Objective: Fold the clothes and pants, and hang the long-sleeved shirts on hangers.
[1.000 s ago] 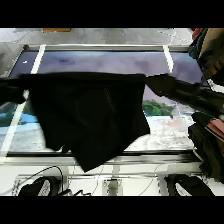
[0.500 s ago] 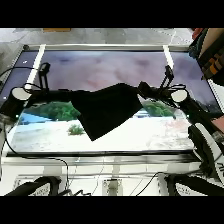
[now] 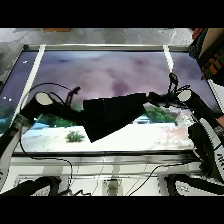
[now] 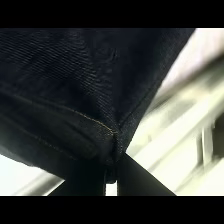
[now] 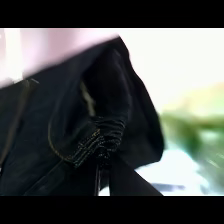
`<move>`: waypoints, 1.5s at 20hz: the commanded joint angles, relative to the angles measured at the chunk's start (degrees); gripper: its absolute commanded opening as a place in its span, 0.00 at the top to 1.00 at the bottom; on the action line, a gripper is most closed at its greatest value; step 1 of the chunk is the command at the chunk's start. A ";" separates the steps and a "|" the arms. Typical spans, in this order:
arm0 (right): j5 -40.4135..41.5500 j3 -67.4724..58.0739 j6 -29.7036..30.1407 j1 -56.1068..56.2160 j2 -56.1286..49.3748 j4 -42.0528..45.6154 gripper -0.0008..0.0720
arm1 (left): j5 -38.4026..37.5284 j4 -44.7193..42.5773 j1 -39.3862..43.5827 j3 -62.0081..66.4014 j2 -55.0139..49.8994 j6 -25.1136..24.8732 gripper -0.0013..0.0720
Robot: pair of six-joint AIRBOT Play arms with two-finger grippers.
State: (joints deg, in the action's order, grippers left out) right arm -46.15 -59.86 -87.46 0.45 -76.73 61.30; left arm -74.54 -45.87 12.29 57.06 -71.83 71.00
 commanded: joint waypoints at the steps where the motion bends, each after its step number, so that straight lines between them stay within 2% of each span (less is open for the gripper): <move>1: -9.92 0.00 0.02 -0.76 -0.35 10.19 0.94 | -0.31 -5.29 6.16 -2.71 -0.07 1.18 0.96; 2: -10.69 0.00 0.07 -0.76 -0.48 11.23 0.93 | 2.56 -7.93 6.91 -3.23 -0.07 2.89 0.95; 3: -10.62 -0.02 0.07 -0.76 -0.44 11.28 0.71 | 5.31 -9.88 7.06 -3.41 -0.07 5.55 0.87; 4: -10.16 -0.02 0.07 -0.76 -0.44 11.15 0.20 | 7.26 -10.27 6.97 -3.41 -0.04 6.45 0.53; 5: -9.64 -0.02 0.11 -0.74 -0.42 11.13 0.02 | 8.94 -10.29 6.54 -3.41 -0.04 7.15 0.06; 6: -8.79 -0.02 0.11 -0.76 -0.42 11.23 0.02 | 10.12 -10.27 6.10 -3.39 -0.02 8.31 0.00; 10: -3.43 -2.21 0.04 -2.47 -1.38 12.83 0.05 | 11.37 -10.32 3.58 -3.34 -0.02 8.31 0.00; 12: -6.36 -7.54 0.26 -4.76 -4.74 12.13 0.05 | 11.37 -10.32 1.73 -3.32 -0.02 8.31 0.00; 14: -14.19 -14.71 5.46 -6.69 -10.36 8.52 0.05 | 11.37 -10.29 0.33 -3.32 -0.02 8.31 0.00; 16: -23.71 -20.61 13.49 -7.72 -16.65 0.26 0.05 | 11.41 -10.34 -0.39 -3.32 -0.02 8.28 0.00; 18: -27.65 -23.47 19.78 -7.37 -21.55 -5.03 0.05 | 12.28 -10.36 -0.63 -3.32 -0.02 8.28 0.00; 21: -23.32 -23.89 20.09 -6.16 -25.18 -4.52 0.05 | 14.86 -10.32 -0.61 -3.32 -0.02 8.28 0.00; 24: -22.58 -23.89 20.06 -5.75 -27.32 -4.28 0.05 | 16.11 -10.32 -0.61 -3.32 -0.02 8.28 0.00; 27: -19.08 -23.93 17.35 -5.77 -29.59 -4.26 0.05 | 16.74 -10.32 -0.61 -3.32 -0.02 8.28 0.00; 30: -17.59 -24.30 14.88 -5.77 -31.36 -7.93 0.05 | 16.76 -10.34 -0.61 -3.32 -0.04 8.28 0.00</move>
State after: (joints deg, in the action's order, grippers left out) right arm -65.60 -83.85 -70.35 -5.39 -106.13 56.07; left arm -58.35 -56.18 11.75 53.76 -71.88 79.31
